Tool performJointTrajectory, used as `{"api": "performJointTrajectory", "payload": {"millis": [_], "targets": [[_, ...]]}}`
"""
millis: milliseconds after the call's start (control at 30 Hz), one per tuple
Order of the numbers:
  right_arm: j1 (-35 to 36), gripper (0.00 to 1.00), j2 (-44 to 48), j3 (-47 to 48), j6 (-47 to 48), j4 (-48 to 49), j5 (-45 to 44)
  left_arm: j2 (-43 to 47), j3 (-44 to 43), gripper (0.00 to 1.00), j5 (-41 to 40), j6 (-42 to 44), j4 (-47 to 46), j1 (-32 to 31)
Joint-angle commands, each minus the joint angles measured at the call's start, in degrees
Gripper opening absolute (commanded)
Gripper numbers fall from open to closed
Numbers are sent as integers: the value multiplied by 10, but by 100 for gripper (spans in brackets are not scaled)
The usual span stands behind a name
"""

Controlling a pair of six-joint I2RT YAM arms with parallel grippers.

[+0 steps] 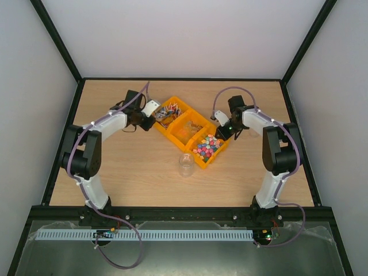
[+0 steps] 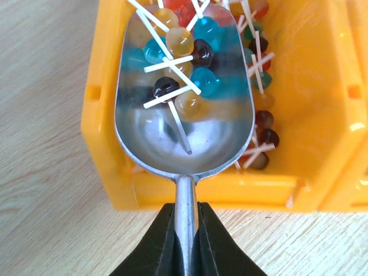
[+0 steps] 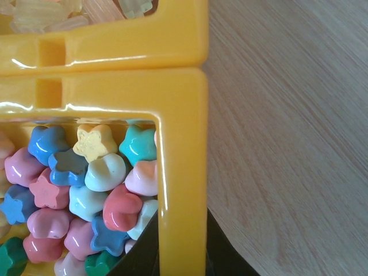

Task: Pack the candies

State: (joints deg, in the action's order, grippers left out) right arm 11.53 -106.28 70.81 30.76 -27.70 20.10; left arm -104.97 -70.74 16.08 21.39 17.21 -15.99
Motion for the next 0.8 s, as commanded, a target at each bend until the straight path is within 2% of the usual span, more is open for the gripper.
{"api": "performJointTrajectory", "payload": {"millis": [0, 500, 767], "targets": [[-12, 1, -7, 22, -37, -28, 12, 46, 40, 2, 56, 15, -71, 19], [-15, 3, -4, 29, -10, -45, 23, 69, 108, 2, 120, 97, -121, 44], [-15, 22, -7, 35, -6, -55, 6, 76, 136, 2, 163, 81, -174, 63]]}}
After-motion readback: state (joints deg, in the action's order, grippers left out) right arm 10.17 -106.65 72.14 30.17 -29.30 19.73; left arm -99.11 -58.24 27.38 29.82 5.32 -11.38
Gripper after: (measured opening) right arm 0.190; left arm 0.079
